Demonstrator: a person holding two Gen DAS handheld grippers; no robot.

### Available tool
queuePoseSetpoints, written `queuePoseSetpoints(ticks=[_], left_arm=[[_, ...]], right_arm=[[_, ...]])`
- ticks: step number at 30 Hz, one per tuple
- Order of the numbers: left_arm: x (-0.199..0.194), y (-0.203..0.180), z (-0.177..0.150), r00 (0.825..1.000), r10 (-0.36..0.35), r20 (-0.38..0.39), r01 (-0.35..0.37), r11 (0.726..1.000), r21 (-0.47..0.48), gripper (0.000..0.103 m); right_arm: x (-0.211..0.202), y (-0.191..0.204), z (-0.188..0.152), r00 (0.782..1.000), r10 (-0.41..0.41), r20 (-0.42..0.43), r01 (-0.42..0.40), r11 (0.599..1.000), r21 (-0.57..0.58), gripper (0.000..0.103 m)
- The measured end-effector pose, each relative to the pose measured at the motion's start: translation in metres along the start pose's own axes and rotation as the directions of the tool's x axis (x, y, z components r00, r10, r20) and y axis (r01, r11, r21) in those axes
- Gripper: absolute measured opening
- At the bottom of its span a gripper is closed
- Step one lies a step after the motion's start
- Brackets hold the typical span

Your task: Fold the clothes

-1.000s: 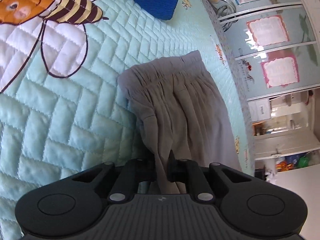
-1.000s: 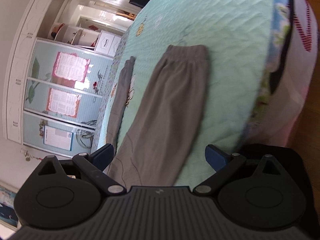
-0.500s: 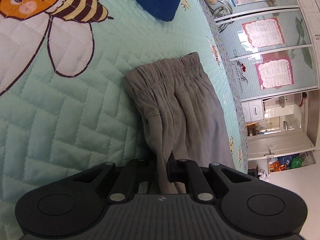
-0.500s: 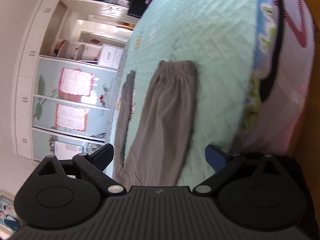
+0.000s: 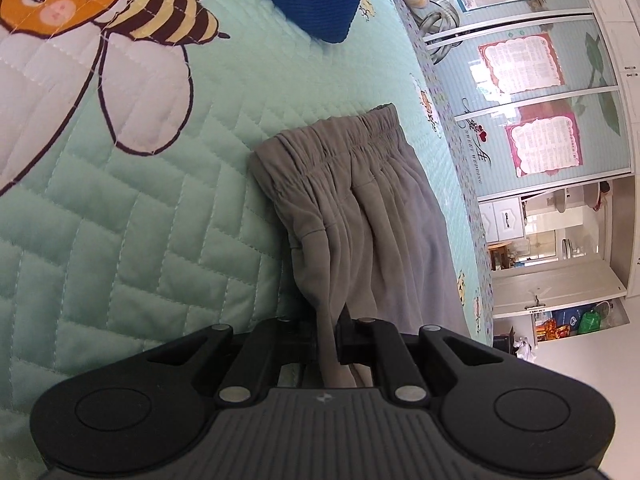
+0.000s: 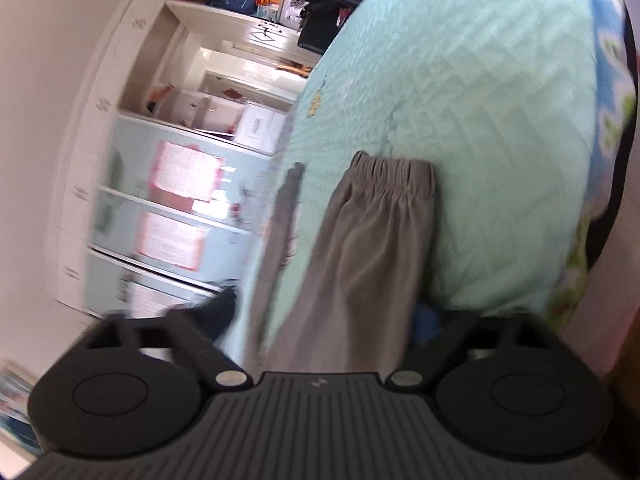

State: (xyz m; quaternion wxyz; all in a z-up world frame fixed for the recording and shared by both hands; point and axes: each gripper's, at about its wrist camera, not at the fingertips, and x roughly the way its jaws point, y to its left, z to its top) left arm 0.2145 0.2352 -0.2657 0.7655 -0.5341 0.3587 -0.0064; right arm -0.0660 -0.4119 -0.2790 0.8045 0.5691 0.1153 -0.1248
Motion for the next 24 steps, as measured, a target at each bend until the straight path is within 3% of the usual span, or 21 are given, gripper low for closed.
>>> queuePoseSetpoints(ticks=[1,15,24], left_arm=[[0.000,0.000,-0.001,1.000,0.001,0.003,-0.001,1.000,0.002,0.010],[-0.012,-0.001,0.003,1.000,-0.002,0.014,0.002,1.000,0.003,0.008],[-0.014,0.009,0.006,1.000,-0.008,0.004,0.008,1.000,-0.030,0.009]], right_arm=[[0.006,0.002,0.001,0.999,-0.050,-0.020,0.049,0.999,-0.022,0.003],[0.003,0.038,0.016,0.994,-0.102,0.026,0.102,0.995,-0.006,0.003],[0.013,0.028,0.018,0.989,-0.144,0.012,0.144,0.989,0.018,0.007]])
